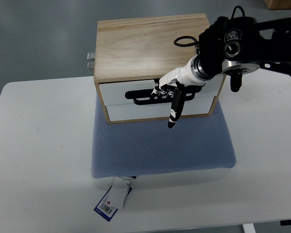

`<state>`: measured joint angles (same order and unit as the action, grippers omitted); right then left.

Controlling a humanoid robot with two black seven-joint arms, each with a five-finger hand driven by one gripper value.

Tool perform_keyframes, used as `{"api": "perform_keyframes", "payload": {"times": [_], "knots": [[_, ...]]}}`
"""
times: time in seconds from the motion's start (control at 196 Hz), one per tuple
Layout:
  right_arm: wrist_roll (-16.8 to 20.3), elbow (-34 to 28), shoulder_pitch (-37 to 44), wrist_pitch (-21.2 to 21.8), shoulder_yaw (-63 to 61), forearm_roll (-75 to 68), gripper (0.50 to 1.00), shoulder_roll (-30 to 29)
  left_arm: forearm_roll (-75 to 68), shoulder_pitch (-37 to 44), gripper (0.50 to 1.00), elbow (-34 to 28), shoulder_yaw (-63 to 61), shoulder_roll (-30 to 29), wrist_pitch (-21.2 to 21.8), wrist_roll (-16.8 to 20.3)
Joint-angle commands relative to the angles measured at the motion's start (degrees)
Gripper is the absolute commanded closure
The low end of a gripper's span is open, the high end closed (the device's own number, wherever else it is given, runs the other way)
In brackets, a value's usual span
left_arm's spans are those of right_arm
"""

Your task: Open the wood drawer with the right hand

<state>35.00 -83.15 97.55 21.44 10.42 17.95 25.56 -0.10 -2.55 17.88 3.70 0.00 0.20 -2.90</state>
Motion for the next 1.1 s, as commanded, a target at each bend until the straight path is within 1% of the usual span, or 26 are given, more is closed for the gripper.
{"api": "perform_keyframes", "payload": {"times": [0.0, 0.102, 0.107, 0.128, 0.256, 0.322, 0.373, 0.378, 0.389, 0.496, 0.608, 0.685, 0.69, 0.772, 0.777, 0.808, 0.941, 0.946, 1.007, 1.094], "knots": [[0.0, -1.14, 0.54, 2.55, -1.1, -1.78, 0.556, 0.81, 0.1, 0.0, 0.5, -0.13, 0.0, 0.0, 0.07, 0.0], [0.0, -2.19, 0.71, 3.25, -1.28, -1.96, 0.556, 1.16, 0.1, 0.0, 0.5, -0.22, 0.08, 0.0, 0.07, 0.0], [0.0, -3.06, 0.71, 4.21, -1.28, -2.65, 0.556, 1.77, 0.1, 0.0, 0.5, -0.22, 0.08, 0.0, 0.07, 0.0], [0.0, -3.42, 0.71, 4.57, -1.36, -3.1, 0.556, 1.95, 0.1, 0.0, 0.5, -0.22, 0.0, 0.0, 0.07, 0.0], [0.0, -4.65, 0.71, 5.19, -1.36, -4.24, 0.556, 2.83, 0.1, 0.0, 0.5, -0.31, 0.08, 0.0, 0.07, 0.0], [0.0, -5.62, 0.8, 6.59, -1.54, -4.59, 0.556, 3.62, 0.1, 0.0, 0.5, -0.31, 0.08, 0.0, 0.07, 0.0], [0.0, -5.62, 0.8, 6.59, -1.54, -4.59, 0.556, 3.62, 0.1, 0.0, 0.5, -0.31, 0.08, 0.0, 0.07, 0.0], [0.0, -6.4, 0.8, 7.99, -2.32, -6.33, 0.556, 4.32, 0.1, 0.0, 0.5, -0.31, 0.08, 0.0, 0.07, 0.0], [0.0, -6.59, 0.8, 8.26, -2.51, -6.79, 0.556, 4.5, 0.1, 0.0, 0.5, -0.31, 0.08, 0.0, 0.07, 0.0], [0.0, -7.91, 0.8, 9.76, -3.03, -9.43, 0.556, 5.99, 0.1, 0.0, 0.5, -0.31, 0.08, 0.0, 0.07, 0.0], [0.0, -10.01, 0.8, 12.66, -3.39, -11.01, 0.556, 8.19, 0.1, 0.0, 0.5, -0.39, 0.08, 0.0, 0.07, 0.0], [0.0, -10.37, 0.8, 13.01, -3.39, -11.36, 0.556, 8.63, 0.1, 0.0, 0.5, -0.39, 0.08, 0.0, 0.07, 0.0], [0.0, -11.06, 0.8, 13.56, -3.47, -12.32, 0.556, 9.85, 0.1, 0.0, 0.5, -0.39, 0.08, 0.0, 0.15, 0.09], [0.0, -11.51, 0.8, 13.56, -3.56, -13.21, 0.556, 10.65, 0.1, 0.0, 0.5, -0.39, 0.08, 0.0, 0.07, 0.0], [0.0, -12.12, 0.8, 13.56, -4.08, -14.34, 0.556, 11.87, 0.1, 0.0, 0.5, -0.39, 0.08, 0.0, 0.07, 0.0], [0.0, -12.39, 0.8, 13.56, -4.88, -14.7, 0.556, 12.58, 0.1, 0.0, 0.5, -0.39, 0.08, 0.0, 0.07, 0.0], [0.0, -12.39, 0.8, 13.56, -7.69, -14.96, 0.556, 13.99, 0.1, 0.0, 0.5, -0.39, 0.08, 0.0, 0.07, 0.0], [0.0, -11.95, 0.89, 13.56, -10.83, -14.96, 0.556, 14.69, 0.1, 0.0, 0.5, -0.31, 0.08, 0.0, 0.15, 0.0], [0.0, -11.25, 1.42, 13.56, -14.2, -14.96, 0.556, 15.84, 0.1, 0.0, 0.5, -0.39, 0.08, 0.0, 0.15, 0.0], [0.0, -8.26, 1.68, 13.56, -19.46, -14.96, 0.556, 17.94, 0.1, 0.0, 0.5, -0.31, 0.08, 0.0, 0.15, 0.0]]}}
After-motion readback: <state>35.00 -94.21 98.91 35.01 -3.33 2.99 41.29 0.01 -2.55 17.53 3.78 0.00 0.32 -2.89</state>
